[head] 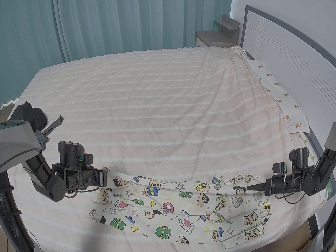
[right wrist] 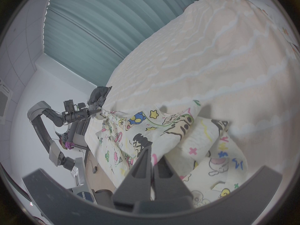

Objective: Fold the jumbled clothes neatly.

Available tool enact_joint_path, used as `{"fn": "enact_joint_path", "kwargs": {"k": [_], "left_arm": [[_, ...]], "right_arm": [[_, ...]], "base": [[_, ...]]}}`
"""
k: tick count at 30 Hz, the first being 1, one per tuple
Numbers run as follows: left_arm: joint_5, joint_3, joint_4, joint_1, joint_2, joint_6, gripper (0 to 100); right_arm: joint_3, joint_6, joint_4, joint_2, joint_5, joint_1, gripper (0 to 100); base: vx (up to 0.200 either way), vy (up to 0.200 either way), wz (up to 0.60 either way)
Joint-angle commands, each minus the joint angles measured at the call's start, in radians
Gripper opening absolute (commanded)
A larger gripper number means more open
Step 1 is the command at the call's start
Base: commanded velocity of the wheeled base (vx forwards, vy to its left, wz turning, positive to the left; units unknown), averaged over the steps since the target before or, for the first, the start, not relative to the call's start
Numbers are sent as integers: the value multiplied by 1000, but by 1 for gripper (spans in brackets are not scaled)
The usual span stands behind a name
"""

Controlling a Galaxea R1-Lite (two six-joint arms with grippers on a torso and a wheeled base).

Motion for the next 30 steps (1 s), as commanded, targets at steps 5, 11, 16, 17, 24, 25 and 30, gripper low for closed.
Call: {"fn": "enact_joint_path", "kwargs": {"k": [5, 11, 16, 17, 24, 25, 30], "left_arm": [[0, 112, -53, -20, 12, 25, 0], [0, 145, -53, -32, 24, 25, 0], [2, 144, -55, -33, 49, 28, 0], [2, 145, -55, -33, 50, 27, 0], [2, 148, -55, -33, 63, 24, 0], [2, 148, -55, -33, 63, 24, 0], [2, 152, -55, -33, 66, 17, 0]], "right_arm": [[56, -49, 3, 20, -4, 2, 0], [91, -52, 5, 39, -9, 0, 0], [108, -53, 5, 50, -9, 2, 0], [116, -60, 5, 53, -10, 2, 0], [131, -84, 3, 86, -42, 0, 0], [131, -84, 3, 86, -42, 0, 0], [136, -84, 7, 91, -44, 2, 0]], "base": [[0, 0, 0], [0, 0, 0], [0, 0, 0], [0, 0, 0], [0, 0, 0], [0, 0, 0], [0, 0, 0]]}}
